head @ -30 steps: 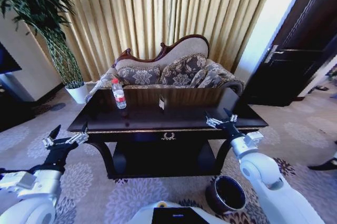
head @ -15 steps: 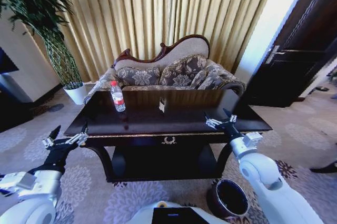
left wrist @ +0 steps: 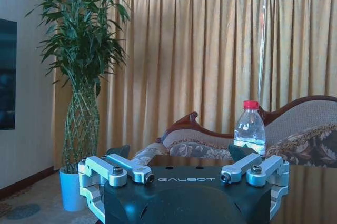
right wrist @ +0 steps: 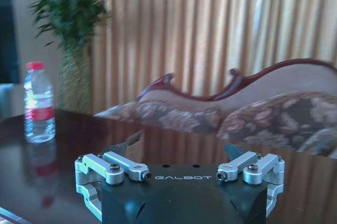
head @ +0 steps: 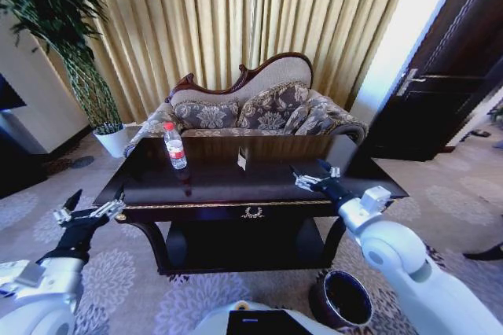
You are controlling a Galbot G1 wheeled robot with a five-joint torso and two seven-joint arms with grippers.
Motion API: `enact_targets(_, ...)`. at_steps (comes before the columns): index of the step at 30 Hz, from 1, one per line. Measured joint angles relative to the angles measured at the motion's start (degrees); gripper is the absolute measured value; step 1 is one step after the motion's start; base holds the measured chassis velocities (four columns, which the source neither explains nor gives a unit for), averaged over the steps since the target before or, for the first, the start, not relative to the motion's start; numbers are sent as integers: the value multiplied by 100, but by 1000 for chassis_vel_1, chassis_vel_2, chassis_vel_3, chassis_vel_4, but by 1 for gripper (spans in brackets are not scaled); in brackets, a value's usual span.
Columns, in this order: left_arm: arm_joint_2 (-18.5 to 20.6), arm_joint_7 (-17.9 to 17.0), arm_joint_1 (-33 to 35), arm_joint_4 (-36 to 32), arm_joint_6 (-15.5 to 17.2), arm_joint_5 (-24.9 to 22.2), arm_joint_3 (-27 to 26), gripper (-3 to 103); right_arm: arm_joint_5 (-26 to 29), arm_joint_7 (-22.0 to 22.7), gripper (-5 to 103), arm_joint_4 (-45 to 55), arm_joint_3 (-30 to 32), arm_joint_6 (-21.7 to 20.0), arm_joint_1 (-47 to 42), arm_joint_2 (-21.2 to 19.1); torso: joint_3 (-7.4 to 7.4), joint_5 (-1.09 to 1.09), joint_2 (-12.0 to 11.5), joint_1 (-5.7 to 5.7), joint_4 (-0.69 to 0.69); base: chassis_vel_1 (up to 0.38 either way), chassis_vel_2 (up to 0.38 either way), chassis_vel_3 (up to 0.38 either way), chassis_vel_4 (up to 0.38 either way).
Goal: Move to the front of the table and place the trash on the table into the trash bin.
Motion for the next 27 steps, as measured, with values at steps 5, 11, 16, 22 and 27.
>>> enact_targets(5, -87, -8, -13, 0, 26, 8, 8, 100, 419, -20, 100, -277, -450, -371, 764, -303, 0, 1, 0, 0, -1, 0, 0, 0, 0)
enact_targets(11, -217, -120, -22, 0, 112, 109, 113, 100, 718, 54, 100, -973, -1387, -650, 2135, -432, 1, 1, 0, 0, 0, 0, 0, 0, 0)
enact_targets(16, -268, -209, -40, 0, 176, 186, 171, 100, 888, 351, 100, -1262, -2290, -822, 2931, -239, 0, 0, 0, 0, -1, 0, 0, 0, 0)
enact_targets(22, -345, -218, 12, 0, 178, 275, 148, 100, 886, 635, 100, -1622, -3651, -927, 4052, 294, 0, -1, 0, 0, -1, 0, 0, 0, 0)
enact_targets(27, -353, -218, 26, 0, 178, 285, 143, 100, 881, 722, 100, -2025, -3995, -933, 4569, 549, 0, -1, 0, 1, 0, 0, 0, 0, 0)
